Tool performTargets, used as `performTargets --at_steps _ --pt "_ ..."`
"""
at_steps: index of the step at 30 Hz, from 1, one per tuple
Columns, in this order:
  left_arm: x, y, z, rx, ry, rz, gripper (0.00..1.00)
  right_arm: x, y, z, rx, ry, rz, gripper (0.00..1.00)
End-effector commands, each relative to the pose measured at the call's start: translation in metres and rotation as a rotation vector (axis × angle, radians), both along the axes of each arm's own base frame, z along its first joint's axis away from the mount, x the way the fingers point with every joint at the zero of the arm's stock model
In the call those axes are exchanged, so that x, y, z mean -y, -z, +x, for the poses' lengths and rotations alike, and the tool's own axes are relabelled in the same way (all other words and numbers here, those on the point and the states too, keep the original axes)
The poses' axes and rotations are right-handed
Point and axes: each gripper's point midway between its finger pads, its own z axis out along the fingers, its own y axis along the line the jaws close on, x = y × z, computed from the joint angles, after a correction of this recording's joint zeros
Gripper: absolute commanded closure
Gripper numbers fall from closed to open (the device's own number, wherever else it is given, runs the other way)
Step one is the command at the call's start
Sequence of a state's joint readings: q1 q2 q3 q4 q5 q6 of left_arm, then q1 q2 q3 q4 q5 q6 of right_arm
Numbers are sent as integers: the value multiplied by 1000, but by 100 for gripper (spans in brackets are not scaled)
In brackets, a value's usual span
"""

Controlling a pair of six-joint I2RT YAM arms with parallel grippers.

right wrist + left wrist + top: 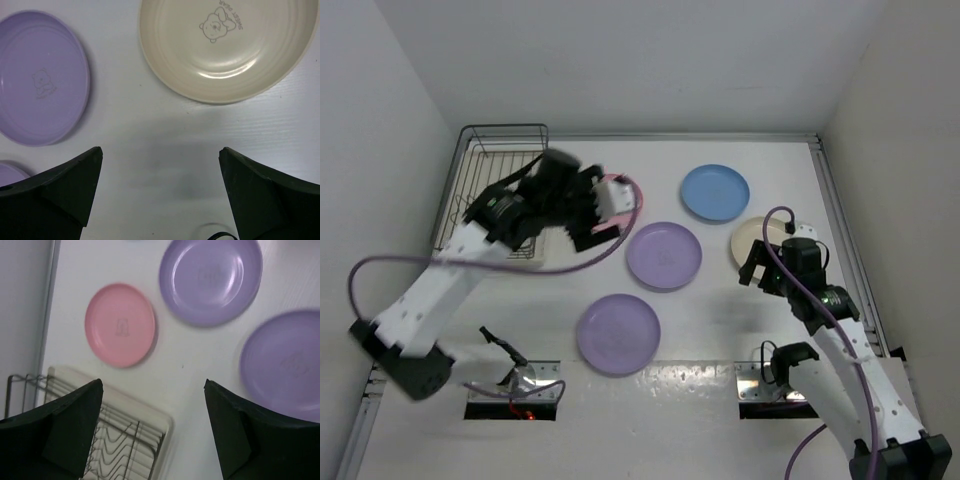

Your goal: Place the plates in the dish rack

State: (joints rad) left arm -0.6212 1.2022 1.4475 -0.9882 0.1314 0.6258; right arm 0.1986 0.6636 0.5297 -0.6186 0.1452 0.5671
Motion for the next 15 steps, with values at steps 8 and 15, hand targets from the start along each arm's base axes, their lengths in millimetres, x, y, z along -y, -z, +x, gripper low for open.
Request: performTargets --at_steps 8,15 --pt "39 31 202 -196 -764 -274 13 -20 -35 24 123 -59 85 0" --pt "-13 99 277 -84 -991 -299 12 -26 -27 35 88 -92 74 0"
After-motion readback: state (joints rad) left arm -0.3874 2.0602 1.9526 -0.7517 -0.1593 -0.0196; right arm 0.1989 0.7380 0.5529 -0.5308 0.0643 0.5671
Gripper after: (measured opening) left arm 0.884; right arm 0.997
